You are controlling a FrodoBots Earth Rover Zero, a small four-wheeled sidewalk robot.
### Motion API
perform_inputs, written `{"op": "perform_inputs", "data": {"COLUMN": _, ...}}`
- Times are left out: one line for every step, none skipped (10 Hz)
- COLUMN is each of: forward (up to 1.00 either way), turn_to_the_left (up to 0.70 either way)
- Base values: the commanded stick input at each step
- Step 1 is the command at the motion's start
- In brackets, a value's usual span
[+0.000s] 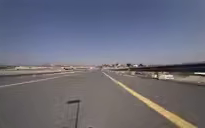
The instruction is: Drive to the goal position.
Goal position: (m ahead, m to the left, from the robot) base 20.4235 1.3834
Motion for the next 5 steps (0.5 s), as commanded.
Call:
{"op": "perform_inputs", "data": {"forward": 1.00, "turn_to_the_left": 0.02}}
{"op": "perform_inputs", "data": {"forward": 1.00, "turn_to_the_left": 0.02}}
{"op": "perform_inputs", "data": {"forward": 1.00, "turn_to_the_left": 0.02}}
{"op": "perform_inputs", "data": {"forward": 1.00, "turn_to_the_left": 0.02}}
{"op": "perform_inputs", "data": {"forward": 1.00, "turn_to_the_left": 0.02}}
